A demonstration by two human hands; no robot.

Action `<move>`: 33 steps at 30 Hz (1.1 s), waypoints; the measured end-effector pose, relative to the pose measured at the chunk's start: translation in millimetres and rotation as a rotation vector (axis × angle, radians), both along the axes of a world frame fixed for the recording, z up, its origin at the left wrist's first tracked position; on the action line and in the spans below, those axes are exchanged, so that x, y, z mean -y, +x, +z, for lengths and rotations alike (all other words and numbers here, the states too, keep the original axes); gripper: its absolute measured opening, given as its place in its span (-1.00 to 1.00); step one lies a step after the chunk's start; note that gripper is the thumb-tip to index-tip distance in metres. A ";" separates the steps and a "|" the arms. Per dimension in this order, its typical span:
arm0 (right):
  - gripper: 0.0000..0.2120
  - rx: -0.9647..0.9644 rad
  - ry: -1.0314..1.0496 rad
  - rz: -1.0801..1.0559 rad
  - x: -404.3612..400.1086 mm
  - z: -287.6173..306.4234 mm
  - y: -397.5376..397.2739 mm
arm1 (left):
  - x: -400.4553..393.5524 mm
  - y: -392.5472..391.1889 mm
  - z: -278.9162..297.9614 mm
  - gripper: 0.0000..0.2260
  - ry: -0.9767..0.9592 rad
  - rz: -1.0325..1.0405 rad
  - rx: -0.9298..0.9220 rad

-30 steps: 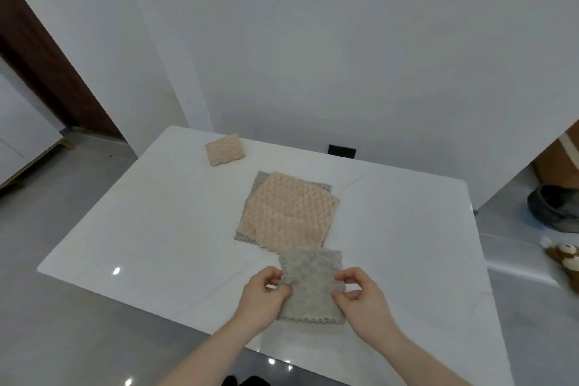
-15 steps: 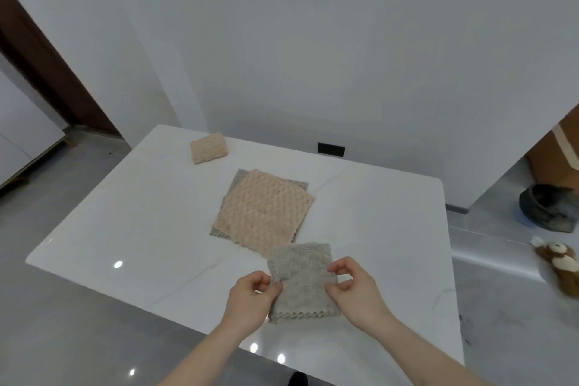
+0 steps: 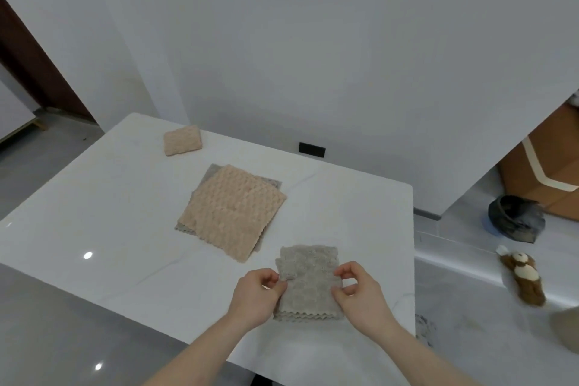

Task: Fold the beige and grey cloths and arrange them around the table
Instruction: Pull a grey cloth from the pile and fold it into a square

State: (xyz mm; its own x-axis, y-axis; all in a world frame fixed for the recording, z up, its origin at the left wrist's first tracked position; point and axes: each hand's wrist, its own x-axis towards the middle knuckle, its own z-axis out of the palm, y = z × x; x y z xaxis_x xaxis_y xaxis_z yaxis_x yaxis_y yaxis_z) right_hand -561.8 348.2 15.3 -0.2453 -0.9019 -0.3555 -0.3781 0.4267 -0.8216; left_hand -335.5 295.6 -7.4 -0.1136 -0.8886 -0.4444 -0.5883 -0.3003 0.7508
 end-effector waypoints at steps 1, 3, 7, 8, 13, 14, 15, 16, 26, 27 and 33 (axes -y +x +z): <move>-0.80 -0.004 -0.004 0.015 0.3 -0.3 -9.7 | -2.4 -9.9 0.1 -0.85 -0.004 0.012 0.008; -0.80 0.002 -0.002 0.049 0.2 -1.1 -31.7 | -7.8 -31.3 -0.7 -0.85 -0.011 0.051 0.025; -0.80 0.004 0.013 0.122 -4.0 -5.6 -90.9 | -26.5 -85.3 -5.0 -0.83 0.012 0.157 0.020; -0.80 0.001 0.016 0.142 -5.7 -6.5 -107.7 | -34.4 -101.1 -5.8 -0.82 0.018 0.192 0.015; -0.80 -0.057 0.048 0.266 -5.1 -12.6 -163.7 | -69.8 -157.9 -6.0 -0.81 -0.006 0.282 0.020; -0.80 -0.061 0.044 0.289 -3.7 -13.7 -168.9 | -76.3 -163.8 -5.6 -0.81 -0.012 0.297 0.020; -0.80 -0.057 0.038 0.313 -2.0 -13.3 -172.1 | -81.1 -168.2 -4.8 -0.81 -0.014 0.315 0.018; -0.81 -0.048 0.034 0.334 -0.1 -12.4 -173.3 | -84.5 -170.1 -3.8 -0.81 -0.014 0.331 0.017; -0.78 0.002 0.038 0.424 15.9 -6.6 -163.3 | -74.0 -157.9 -8.3 -0.87 -0.007 0.348 0.055; -0.77 -0.009 0.042 0.428 18.1 -6.3 -165.7 | -71.6 -160.7 -9.9 -0.87 -0.007 0.351 0.048; -0.75 -0.075 0.029 0.438 41.8 -9.5 -185.2 | -55.5 -182.7 -17.7 -0.85 -0.025 0.368 0.037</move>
State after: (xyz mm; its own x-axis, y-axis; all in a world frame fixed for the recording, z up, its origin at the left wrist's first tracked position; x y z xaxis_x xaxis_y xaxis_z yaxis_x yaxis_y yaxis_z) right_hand -747.0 306.3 5.8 0.1320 -0.9163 -0.3782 -0.5861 0.2355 -0.7752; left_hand -518.2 351.1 -25.1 0.2316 -0.8774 -0.4202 -0.4713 -0.4790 0.7405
